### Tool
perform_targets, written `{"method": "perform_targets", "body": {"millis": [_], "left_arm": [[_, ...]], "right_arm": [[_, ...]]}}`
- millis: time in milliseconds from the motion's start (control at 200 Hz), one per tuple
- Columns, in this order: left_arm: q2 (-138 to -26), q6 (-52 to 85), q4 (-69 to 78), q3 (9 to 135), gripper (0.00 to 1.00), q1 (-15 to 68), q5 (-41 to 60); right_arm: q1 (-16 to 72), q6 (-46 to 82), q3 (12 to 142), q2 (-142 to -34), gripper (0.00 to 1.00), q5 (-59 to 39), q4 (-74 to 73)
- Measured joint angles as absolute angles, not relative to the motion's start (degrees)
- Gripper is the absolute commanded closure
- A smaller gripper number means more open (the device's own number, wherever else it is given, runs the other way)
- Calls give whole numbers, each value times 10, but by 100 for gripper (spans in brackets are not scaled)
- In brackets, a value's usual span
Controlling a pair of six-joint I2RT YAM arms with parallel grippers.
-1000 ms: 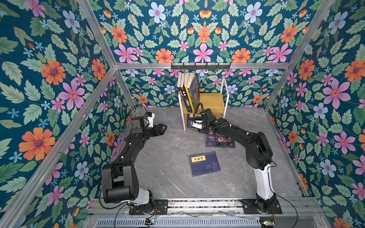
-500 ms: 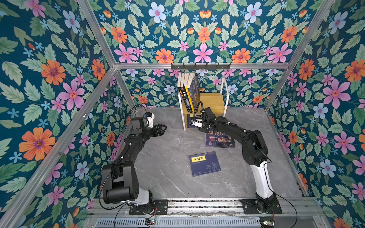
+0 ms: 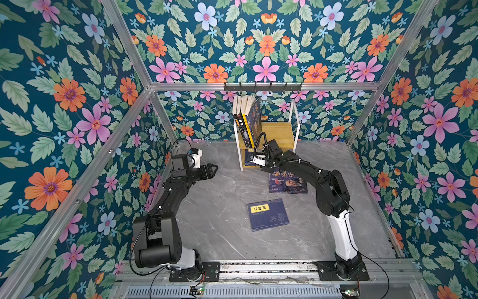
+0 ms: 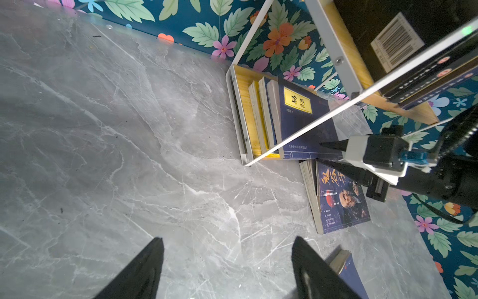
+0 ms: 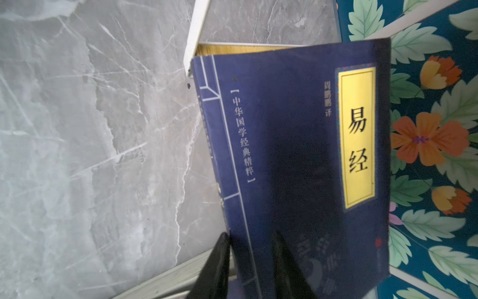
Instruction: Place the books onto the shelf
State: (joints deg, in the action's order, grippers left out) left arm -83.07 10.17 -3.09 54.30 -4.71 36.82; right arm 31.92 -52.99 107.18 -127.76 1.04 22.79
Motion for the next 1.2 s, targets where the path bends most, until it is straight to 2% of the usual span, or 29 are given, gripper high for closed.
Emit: {"method": "perform_targets", "body": {"millis": [665, 870, 1200], "left_arm": [[-822, 105, -31, 539, 22, -48, 368], [-820, 105, -30, 537, 22, -48, 368], [-820, 106, -30, 538, 22, -48, 368]], "right_arm": [[319, -532, 1083, -1286, 78, 9, 209], [317, -537, 1062, -1274, 67, 17, 207], [299, -549, 1012, -1242, 66, 35, 191]]}}
